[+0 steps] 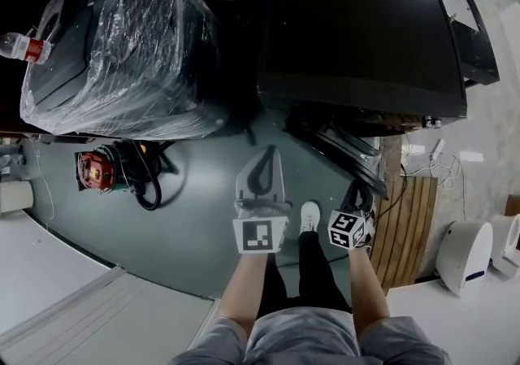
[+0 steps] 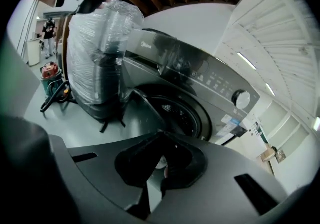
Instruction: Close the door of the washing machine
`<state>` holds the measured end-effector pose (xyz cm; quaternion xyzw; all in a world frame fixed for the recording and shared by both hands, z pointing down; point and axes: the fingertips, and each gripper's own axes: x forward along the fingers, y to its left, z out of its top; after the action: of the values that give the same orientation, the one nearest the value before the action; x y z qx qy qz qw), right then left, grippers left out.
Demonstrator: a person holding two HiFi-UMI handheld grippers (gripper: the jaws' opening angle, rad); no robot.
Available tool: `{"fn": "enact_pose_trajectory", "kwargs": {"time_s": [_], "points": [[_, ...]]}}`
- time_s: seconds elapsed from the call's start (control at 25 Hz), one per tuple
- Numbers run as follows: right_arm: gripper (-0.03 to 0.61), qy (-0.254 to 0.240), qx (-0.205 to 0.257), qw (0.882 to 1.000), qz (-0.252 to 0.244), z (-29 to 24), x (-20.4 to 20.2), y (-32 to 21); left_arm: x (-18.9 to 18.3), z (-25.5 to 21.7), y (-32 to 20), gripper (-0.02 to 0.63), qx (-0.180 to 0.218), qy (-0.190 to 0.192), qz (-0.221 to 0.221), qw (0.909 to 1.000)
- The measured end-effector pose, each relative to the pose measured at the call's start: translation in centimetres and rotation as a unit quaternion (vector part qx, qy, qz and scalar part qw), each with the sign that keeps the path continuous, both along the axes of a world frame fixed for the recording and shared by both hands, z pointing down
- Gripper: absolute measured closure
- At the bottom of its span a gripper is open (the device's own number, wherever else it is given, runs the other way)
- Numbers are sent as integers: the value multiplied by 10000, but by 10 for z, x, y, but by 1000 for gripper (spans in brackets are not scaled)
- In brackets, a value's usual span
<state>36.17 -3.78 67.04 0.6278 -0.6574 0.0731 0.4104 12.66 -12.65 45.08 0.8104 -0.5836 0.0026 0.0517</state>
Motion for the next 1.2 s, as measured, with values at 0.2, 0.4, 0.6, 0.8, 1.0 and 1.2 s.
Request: {"fn": "enact_pose_trajectory", "kwargs": {"time_s": [0.2,0.4,0.6,0.8,1.0,1.2], "points": [[578,-95,-161,9993,329,18,24,5,15,4,-5,615,-59,-26,104,9999],[578,-330,-67,9972,665,17,35,-12,25,9,-11,615,-59,-63,166,9998],[578,-365,35,9966,734,15,50,-35,33,10,-15,615,-79,-71,185,9998],[578,-432,115,9955,835,14,62,-60,29,13,-18,615,-140,-32,53,9999],[578,-447,216,9952,837,15,73,-99,22,14,-19,615,-121,-44,-11,9999],[578,-499,239,9950,837,12,76,-117,19,19,-16,615,-226,-120,-18,9997]]}}
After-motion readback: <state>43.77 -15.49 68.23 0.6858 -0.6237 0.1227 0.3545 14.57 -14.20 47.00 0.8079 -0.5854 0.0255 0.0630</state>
